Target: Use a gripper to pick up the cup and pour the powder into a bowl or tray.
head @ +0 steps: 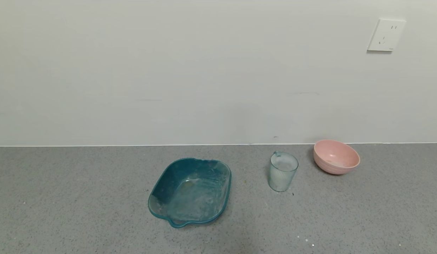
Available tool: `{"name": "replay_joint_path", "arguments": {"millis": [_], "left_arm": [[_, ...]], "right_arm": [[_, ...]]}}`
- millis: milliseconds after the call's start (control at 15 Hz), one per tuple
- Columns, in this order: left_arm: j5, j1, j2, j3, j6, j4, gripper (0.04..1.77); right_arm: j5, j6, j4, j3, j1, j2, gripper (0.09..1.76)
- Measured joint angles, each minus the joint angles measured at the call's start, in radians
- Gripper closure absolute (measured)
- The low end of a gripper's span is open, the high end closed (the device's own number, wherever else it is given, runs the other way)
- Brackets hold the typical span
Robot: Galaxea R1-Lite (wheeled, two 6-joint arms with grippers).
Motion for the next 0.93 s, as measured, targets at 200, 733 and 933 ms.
{"name": "replay_joint_path", "arguments": {"millis": [200,733,933], "left_arm": [[0.0,0.0,0.0,0.0,0.0,0.0,0.09],[0.0,0.0,0.0,0.0,0.0,0.0,0.09],[0.0,0.0,0.0,0.0,0.0,0.0,0.09]], "right_arm": [[0.063,-0.01,-0.017,0.053,-0.038,-0.075,0.15],[0.213,-0.109,-0.178,0.247,-0.078,-0.279,0.15],[0.243,-0.129,-0.304,0.351,-0.077,-0.315,0.15]]}}
